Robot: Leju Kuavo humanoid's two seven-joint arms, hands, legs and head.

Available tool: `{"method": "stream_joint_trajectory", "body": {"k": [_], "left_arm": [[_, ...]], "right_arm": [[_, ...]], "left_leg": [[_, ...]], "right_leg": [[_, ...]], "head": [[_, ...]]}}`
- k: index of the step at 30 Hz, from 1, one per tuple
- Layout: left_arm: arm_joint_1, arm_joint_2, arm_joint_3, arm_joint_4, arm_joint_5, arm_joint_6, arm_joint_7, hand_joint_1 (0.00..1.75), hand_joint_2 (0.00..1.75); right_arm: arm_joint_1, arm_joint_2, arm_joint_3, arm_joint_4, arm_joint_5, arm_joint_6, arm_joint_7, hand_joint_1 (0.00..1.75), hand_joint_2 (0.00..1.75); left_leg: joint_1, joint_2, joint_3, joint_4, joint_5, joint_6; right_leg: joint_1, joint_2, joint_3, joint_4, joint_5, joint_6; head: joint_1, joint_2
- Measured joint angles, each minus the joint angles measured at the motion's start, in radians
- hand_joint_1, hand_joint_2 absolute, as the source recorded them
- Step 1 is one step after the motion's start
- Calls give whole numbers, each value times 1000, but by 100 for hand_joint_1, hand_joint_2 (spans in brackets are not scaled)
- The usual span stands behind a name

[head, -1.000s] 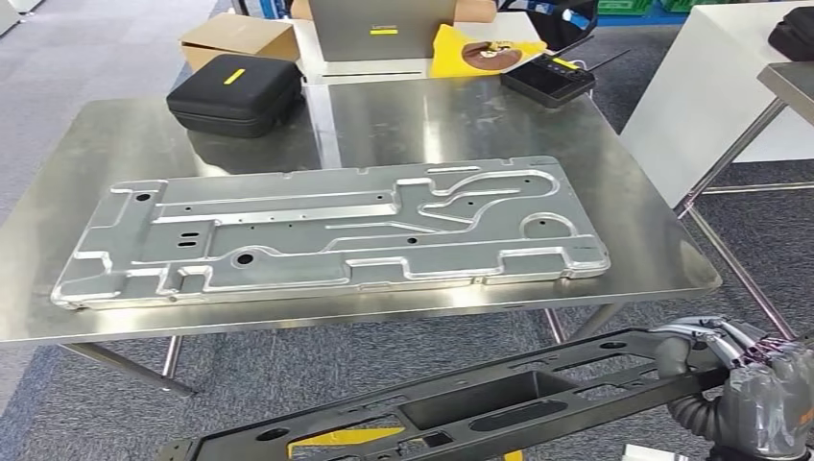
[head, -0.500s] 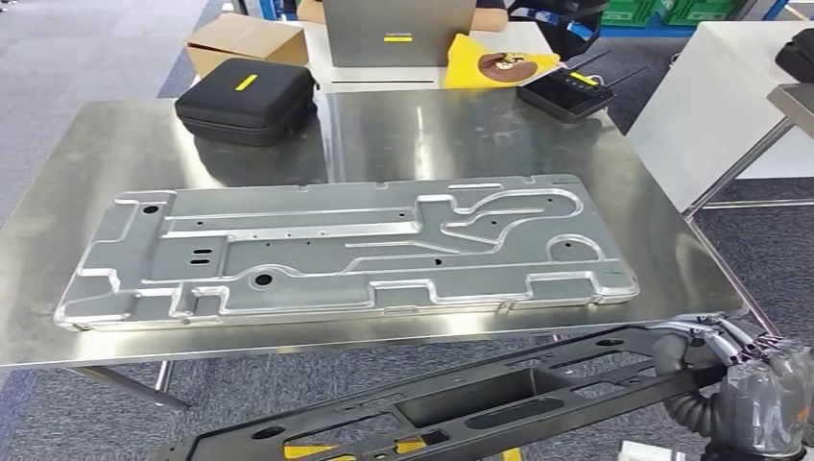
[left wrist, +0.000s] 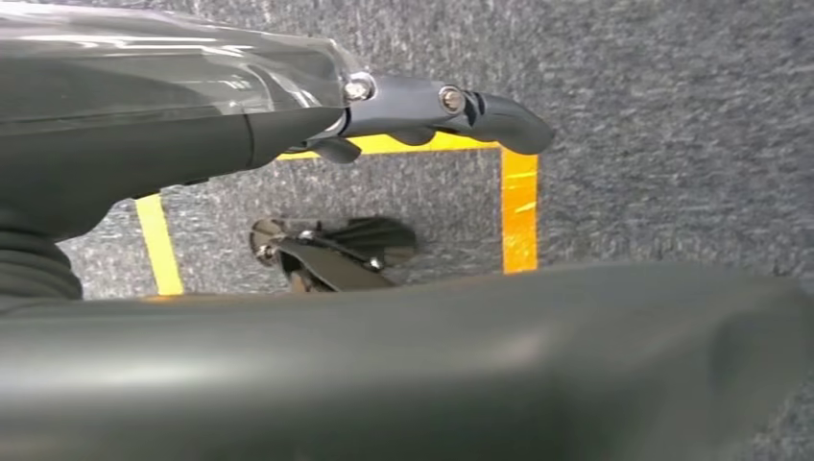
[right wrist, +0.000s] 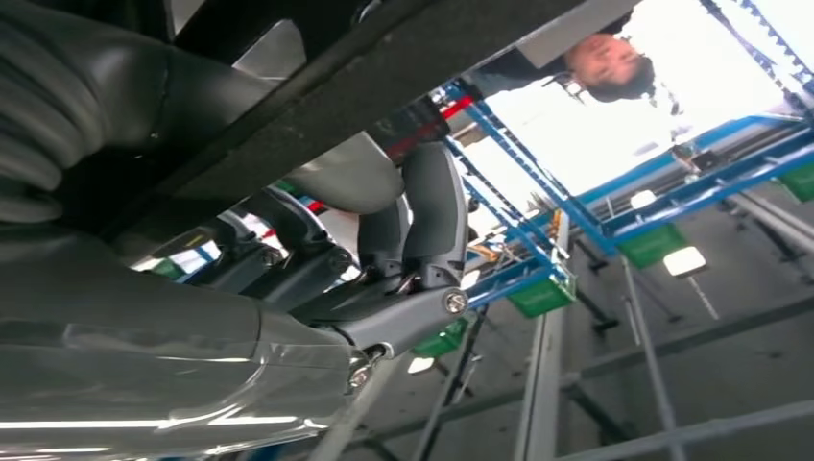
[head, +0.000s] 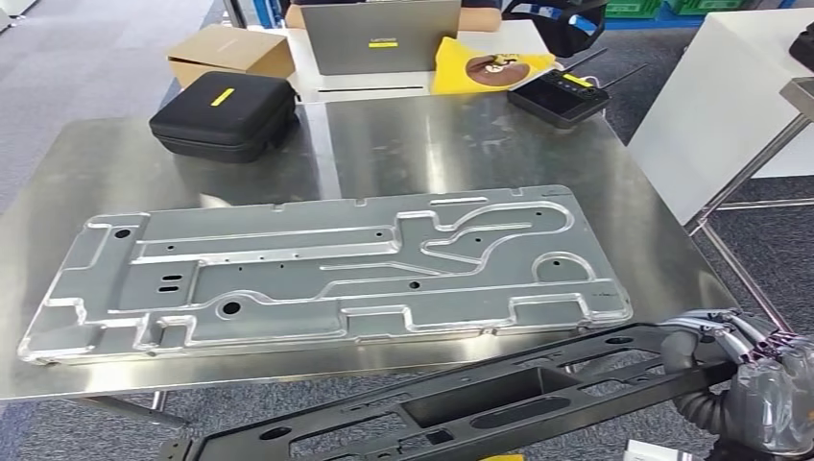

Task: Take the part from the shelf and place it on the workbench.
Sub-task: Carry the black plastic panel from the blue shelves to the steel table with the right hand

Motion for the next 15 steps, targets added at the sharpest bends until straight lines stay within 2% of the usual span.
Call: {"method": "stream_joint_trajectory", "body": {"k": [1, 2, 3, 5, 6, 7, 11, 15], "left_arm": [[2, 0, 0, 0, 0, 0, 0, 0, 175], [4, 0, 0, 0, 1, 0, 0, 0, 175], [6, 0, 1, 0, 2, 0, -1, 0, 175], [7, 0, 1, 0, 3, 0, -2, 0, 175], [7, 1, 1, 0, 3, 0, -4, 0, 175], [6, 1, 1, 0, 3, -1, -5, 0, 175], [3, 2, 1, 0, 2, -2, -8, 0, 175], [-1, 2, 1, 0, -1, -7, -9, 0, 175]], "right_arm": [[-1, 0, 0, 0, 2, -1, 0, 175, 175], [-2, 0, 0, 0, 4, -2, 0, 175, 175], [-2, 0, 0, 0, 9, -6, 0, 175, 175], [-6, 1, -2, -2, 21, -15, -1, 175, 175], [-10, 1, -4, -3, 27, -20, -1, 175, 175], [-14, 0, -8, -6, 34, -25, 0, 175, 175], [-39, -8, -36, -17, 69, -39, 14, 175, 175], [-75, -30, -73, -28, 101, -41, 43, 175, 175]], "left_leg": [[1, 0, -41, 54, -7, -1], [1, 0, -69, 79, 5, -1], [0, 0, -81, 68, 36, 2], [-4, 0, -60, -33, 128, 14], [-8, -1, -46, -79, 160, 21], [-11, -1, -34, -115, 175, 27], [-12, -3, -15, -157, 155, 10], [-12, -3, -11, -157, 152, 19]], "right_leg": [[0, 1, 5, 0, -5, -1], [0, 2, 12, 0, -10, -1], [1, 4, 21, 0, -16, 0], [1, 6, 41, -1, -29, 3], [1, 7, 48, -2, -35, 5], [1, 8, 52, -2, -39, 9], [2, 10, 53, -9, -42, 15], [3, 9, 64, -21, -41, 17]], "head": [[0, 0], [0, 0], [0, 0], [0, 0], [0, 0], [0, 0], [1, 0], [1, 0]]}}
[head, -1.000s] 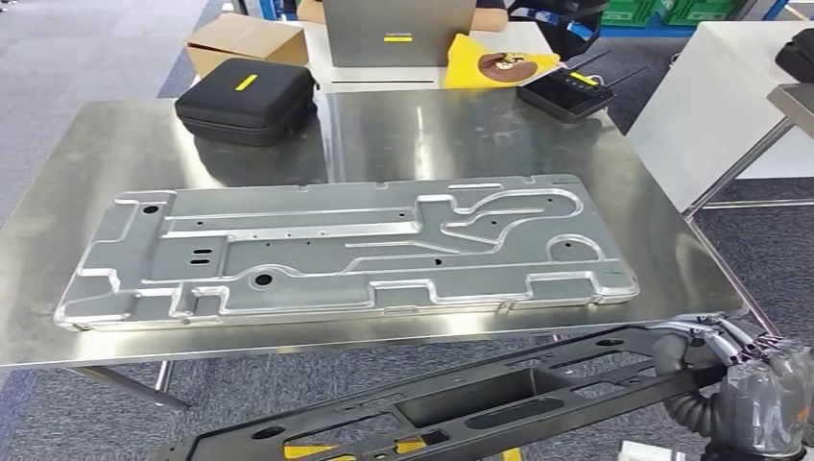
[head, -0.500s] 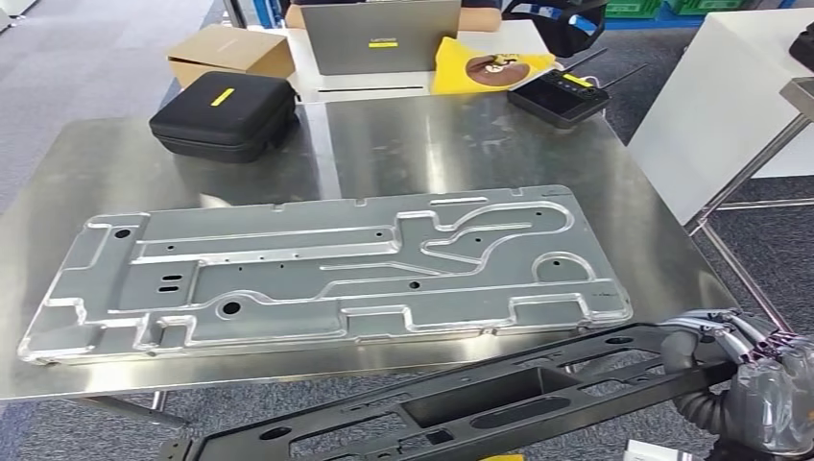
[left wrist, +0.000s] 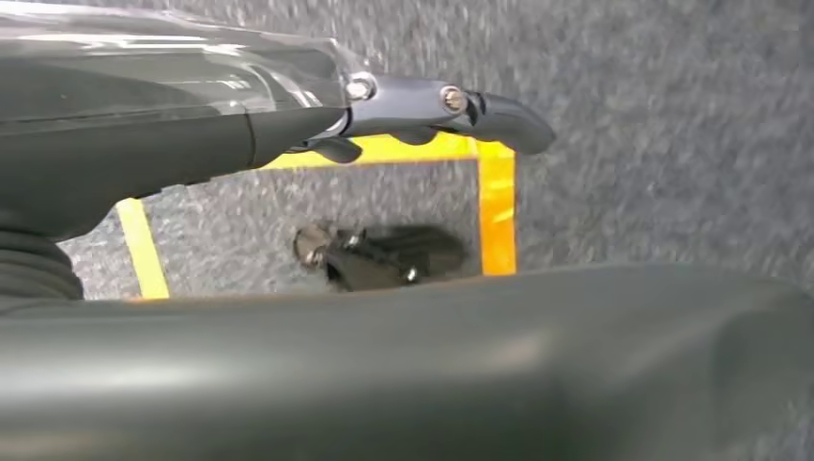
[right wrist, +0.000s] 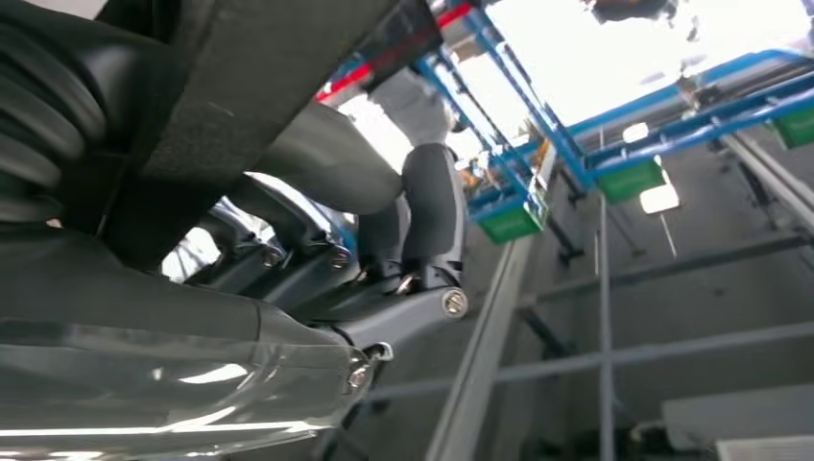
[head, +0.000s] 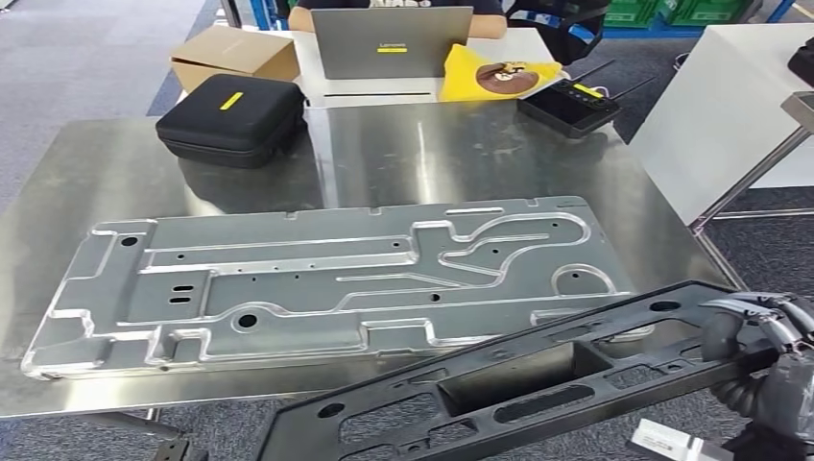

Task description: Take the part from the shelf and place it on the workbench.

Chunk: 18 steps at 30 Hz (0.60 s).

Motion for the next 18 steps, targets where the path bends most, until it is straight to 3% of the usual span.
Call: {"method": "stream_joint_trajectory", "body": {"k": [7, 18], "left_arm": [[-5, 0, 0, 0, -8, -2, -2, 0, 175], [-14, 0, -7, 0, -23, -3, 1, 0, 175]], "right_arm": [[-62, -49, -59, -1, 39, 23, 46, 175, 175], [-194, -114, -138, 71, 96, 83, 119, 175, 175]], "left_leg": [[-1, 0, 1, 0, -2, 4], [1, 0, 5, 0, -2, 4]], "right_leg": [[0, 0, 3, -6, 1, 9], [2, 0, 5, -6, 1, 10]], "head": [[0, 0], [0, 0]]}}
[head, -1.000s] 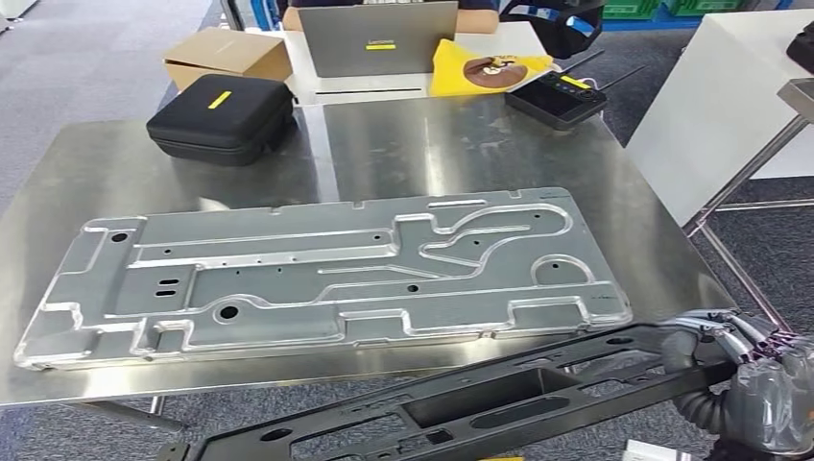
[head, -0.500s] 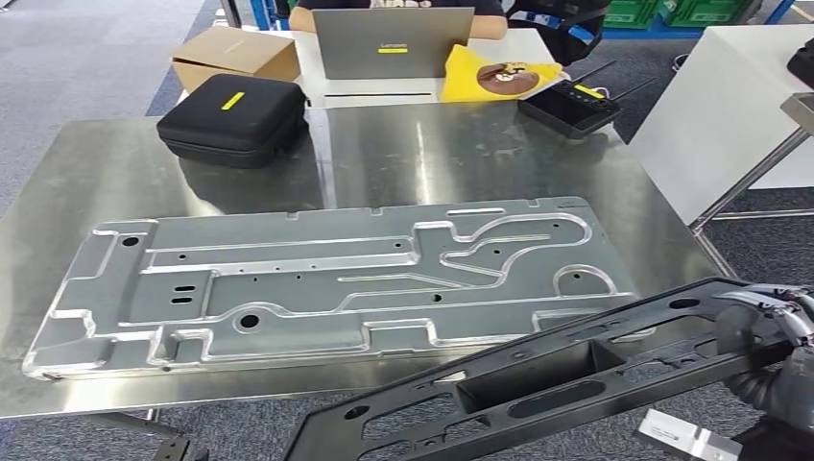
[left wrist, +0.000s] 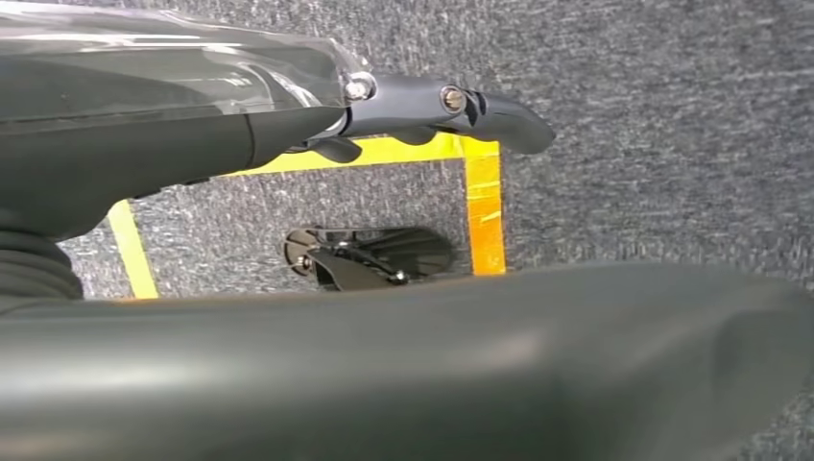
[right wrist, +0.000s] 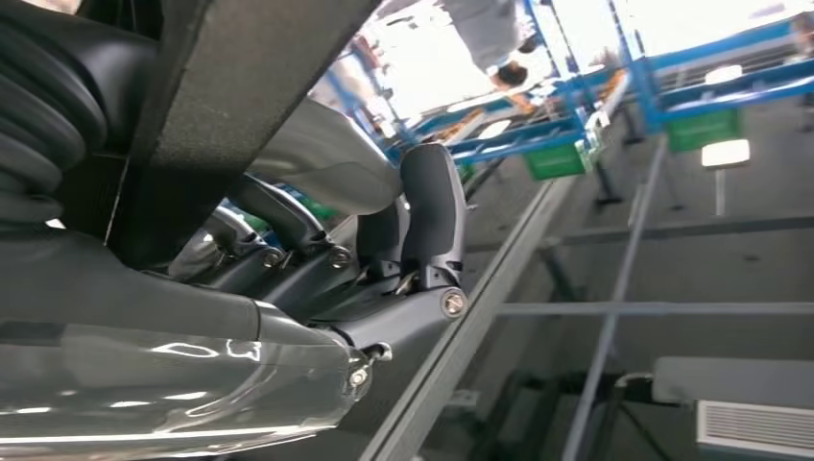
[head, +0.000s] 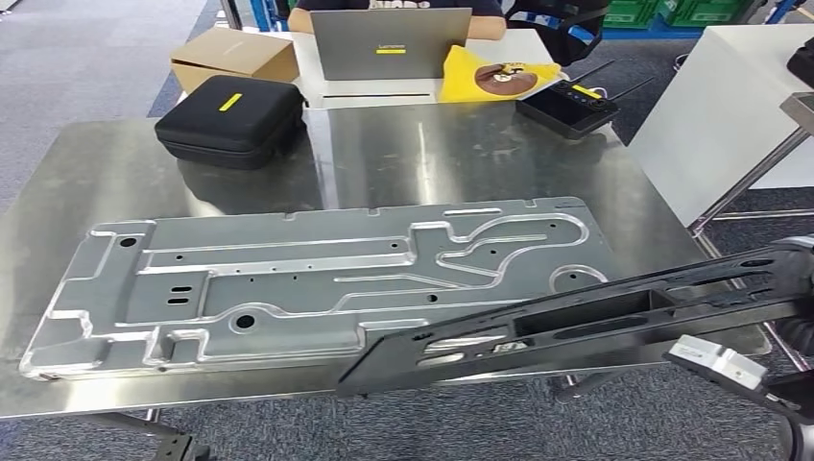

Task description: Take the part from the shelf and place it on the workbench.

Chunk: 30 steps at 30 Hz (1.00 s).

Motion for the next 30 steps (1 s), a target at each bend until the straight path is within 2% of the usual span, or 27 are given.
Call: {"method": "stream_joint_trajectory", "body": {"k": [7, 14, 23, 30], "left_arm": [[-6, -1, -10, 0, -13, -2, 5, 0, 175], [-23, -2, -25, 0, -27, -11, 16, 0, 175], [-36, -5, -40, 0, -28, -12, 28, 0, 175], [-36, -5, -42, 0, -24, -12, 29, 0, 175]], "right_arm": [[-85, -26, -52, 81, 21, 8, 33, 175, 175], [-269, -82, -61, 269, 62, 70, 58, 175, 175], [-502, -128, 25, 541, 128, 102, 96, 175, 175], [-607, -137, 103, 680, 143, 104, 101, 175, 175]], "left_leg": [[1, 0, 0, 0, 0, 0], [0, 0, 1, 0, 1, 1], [0, 0, 1, 0, 1, 1], [0, -1, 1, -1, 1, 1]], "right_leg": [[1, 0, 0, 0, 0, 0], [0, 0, 2, 0, 0, 0], [1, 0, 2, 0, 1, 1], [1, 0, 2, 0, 0, 1]], "head": [[0, 0], [0, 0], [0, 0], [0, 0]]}}
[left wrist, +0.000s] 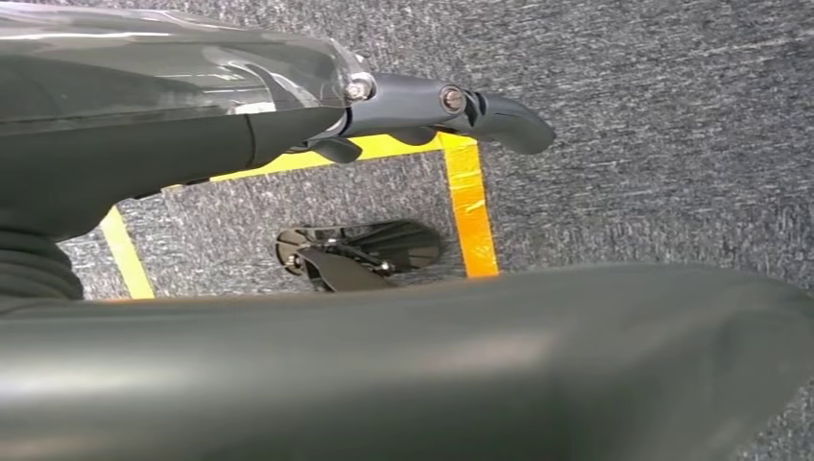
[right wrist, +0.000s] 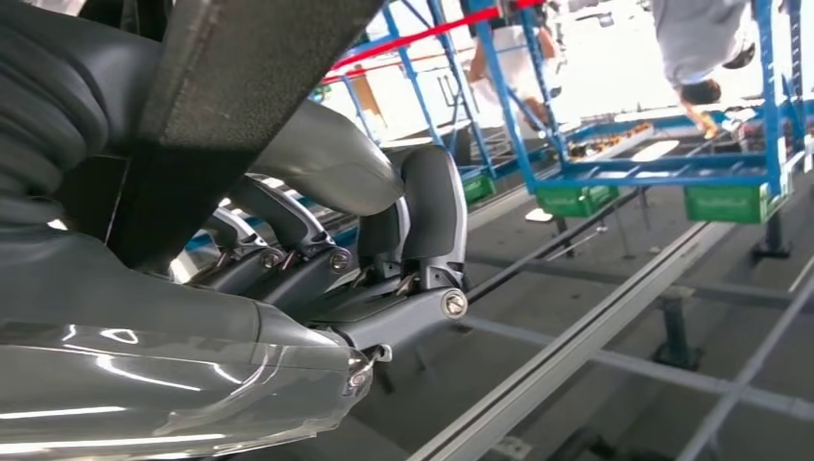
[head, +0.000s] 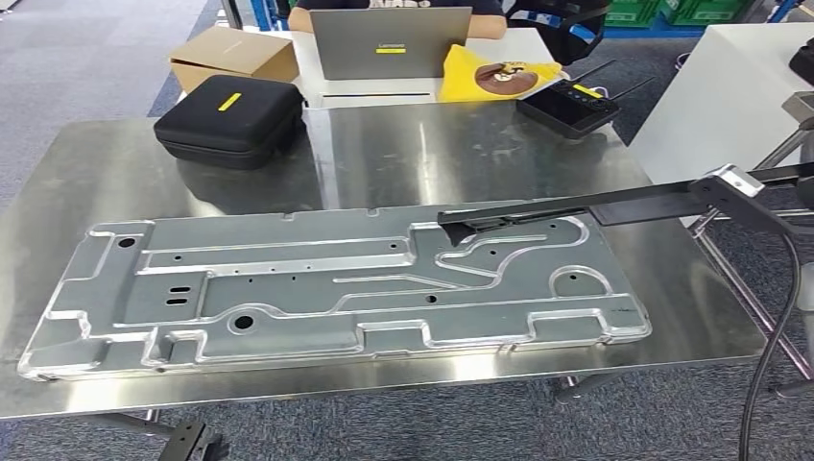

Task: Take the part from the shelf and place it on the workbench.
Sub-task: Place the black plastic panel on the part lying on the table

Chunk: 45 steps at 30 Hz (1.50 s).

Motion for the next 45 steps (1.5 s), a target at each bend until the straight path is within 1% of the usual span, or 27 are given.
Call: {"method": "stream_joint_trajectory", "body": {"k": [8, 13, 23, 32, 45], "left_arm": [[1, -3, -3, 0, -2, 3, 0, 0, 175], [1, -8, -12, 0, -2, 4, 0, 0, 175], [-2, -12, -29, 0, -13, 8, 2, 0, 175], [-13, -12, -46, 0, -18, 11, 3, 0, 175], [-24, -12, -86, 0, -31, 24, -11, 0, 175]], "right_arm": [[-79, 15, 69, 79, -16, -2, 5, 175, 175], [-119, 44, 108, 112, -39, -23, 14, 175, 175], [-181, 143, 182, 156, -59, -74, 47, 175, 175], [-200, 244, 221, 215, -81, -136, 54, 175, 175], [-222, 341, 253, 357, -118, -189, 23, 175, 175]], "left_leg": [[0, 0, 0, 0, 0, 0], [0, 0, 0, 0, 0, 0], [1, 0, 0, 0, 0, 0], [1, 0, 0, 0, 0, 0], [1, 0, 0, 0, 0, 0]], "right_leg": [[0, 0, 0, 0, 0, 0], [0, 0, 0, 0, 0, 0], [0, 0, 0, 0, 0, 0], [1, 0, 0, 0, 0, 0], [1, 0, 0, 0, 0, 0]], "head": [[0, 0], [0, 0], [0, 0], [0, 0], [0, 0]]}}
